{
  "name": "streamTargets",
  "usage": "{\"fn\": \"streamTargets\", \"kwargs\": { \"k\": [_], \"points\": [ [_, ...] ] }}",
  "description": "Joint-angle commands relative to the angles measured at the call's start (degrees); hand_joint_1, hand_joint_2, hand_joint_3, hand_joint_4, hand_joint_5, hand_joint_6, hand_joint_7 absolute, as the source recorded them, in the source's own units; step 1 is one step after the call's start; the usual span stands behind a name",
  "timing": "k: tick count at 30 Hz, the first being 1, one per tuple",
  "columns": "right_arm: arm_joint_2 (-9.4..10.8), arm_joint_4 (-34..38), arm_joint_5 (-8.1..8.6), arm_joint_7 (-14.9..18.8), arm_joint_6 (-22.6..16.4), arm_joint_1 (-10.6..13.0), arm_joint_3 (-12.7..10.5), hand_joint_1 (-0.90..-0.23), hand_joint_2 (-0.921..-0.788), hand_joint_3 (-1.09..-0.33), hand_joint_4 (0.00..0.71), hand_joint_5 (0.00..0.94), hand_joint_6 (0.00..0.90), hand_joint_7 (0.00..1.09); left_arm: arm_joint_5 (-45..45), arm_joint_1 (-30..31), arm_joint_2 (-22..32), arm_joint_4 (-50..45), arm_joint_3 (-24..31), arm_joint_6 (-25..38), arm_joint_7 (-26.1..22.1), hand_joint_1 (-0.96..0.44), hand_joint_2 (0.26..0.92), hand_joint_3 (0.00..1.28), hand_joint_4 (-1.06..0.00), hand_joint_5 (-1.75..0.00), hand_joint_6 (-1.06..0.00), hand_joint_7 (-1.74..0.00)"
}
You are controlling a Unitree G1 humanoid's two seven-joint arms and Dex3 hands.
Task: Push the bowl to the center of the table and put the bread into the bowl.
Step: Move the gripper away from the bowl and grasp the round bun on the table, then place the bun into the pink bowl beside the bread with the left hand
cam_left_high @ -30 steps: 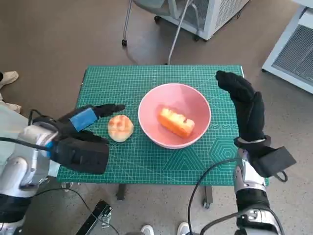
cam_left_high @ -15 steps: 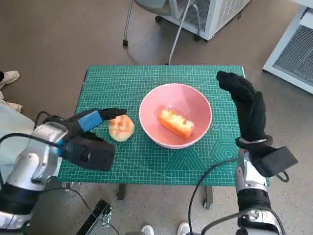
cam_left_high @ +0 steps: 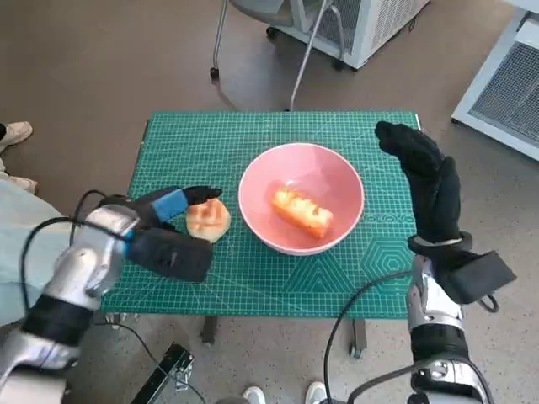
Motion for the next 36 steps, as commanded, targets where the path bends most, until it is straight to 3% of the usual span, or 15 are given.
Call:
{"fn": "streamTargets", "kwargs": {
  "k": [1,7,13,14,15,16,20,28,36],
  "points": [
    [0.03,0.40,0.05,-0.24,1.04,1.23,-0.05,-0.564,-0.921,-0.759,0.383,0.006,0.060,0.76,1.63,-3.94,-3.00,7.37,-2.63,-1.19,4.46,0.11,0.832,0.02,-0.26,-0.03,-0.41,-0.03],
    [0.13,0.03,-0.22,-0.54,1.17,1.36,0.04,-0.560,-0.921,-0.759,0.383,0.006,0.061,0.76,3.69,-7.96,-5.71,17.63,-6.27,-4.35,11.27,0.07,0.890,0.04,-0.40,-0.05,-0.52,-0.06],
    [0.10,0.06,-0.17,-0.56,1.19,1.37,-0.04,-0.563,-0.921,-0.758,0.383,0.006,0.063,0.75,5.03,-11.00,-6.57,24.89,-9.31,-9.17,18.20,0.08,0.918,0.17,-0.60,-0.09,-0.73,-0.14],
    [0.12,0.10,-0.17,-0.58,1.20,1.33,-0.05,-0.563,-0.921,-0.757,0.383,0.006,0.063,0.75,5.04,-11.46,-6.69,25.84,-9.59,-9.79,18.97,0.05,0.919,0.19,-0.55,-0.56,-0.65,-0.55],
    [0.16,0.15,-0.15,-0.60,1.18,1.32,-0.07,-0.563,-0.921,-0.756,0.384,0.006,0.064,0.75,4.88,-11.95,-6.82,26.74,-9.76,-10.40,19.67,0.03,0.920,0.21,-0.50,-0.87,-0.59,-0.83],
    [0.19,0.24,-0.16,-0.63,1.16,1.27,-0.08,-0.561,-0.921,-0.756,0.384,0.006,0.064,0.75,4.76,-12.36,-6.93,27.53,-9.92,-10.87,20.24,0.02,0.920,0.21,-0.50,-1.08,-0.57,-0.97],
    [0.23,0.56,-0.06,-0.69,1.00,1.23,-0.22,-0.556,-0.921,-0.754,0.384,0.006,0.066,0.75,3.01,-13.38,-7.14,29.45,-9.21,-11.74,21.39,0.01,0.920,0.17,-0.53,-1.33,-0.58,-1.08],
    [0.53,0.73,-0.20,-0.94,0.84,0.97,-0.18,-0.555,-0.921,-0.753,0.384,0.005,0.068,0.74,1.09,-14.54,-6.24,30.95,-8.00,-10.77,23.55,0.00,0.914,0.13,-0.58,-1.33,-0.63,-1.12],
    [0.72,0.52,-0.39,-1.13,0.89,0.73,0.00,-0.553,-0.921,-0.755,0.384,0.005,0.069,0.74,-1.62,-15.32,-3.51,28.88,-5.07,-10.01,23.19,0.00,0.901,0.08,-0.67,-1.22,-0.70,-1.08]
  ]
}}
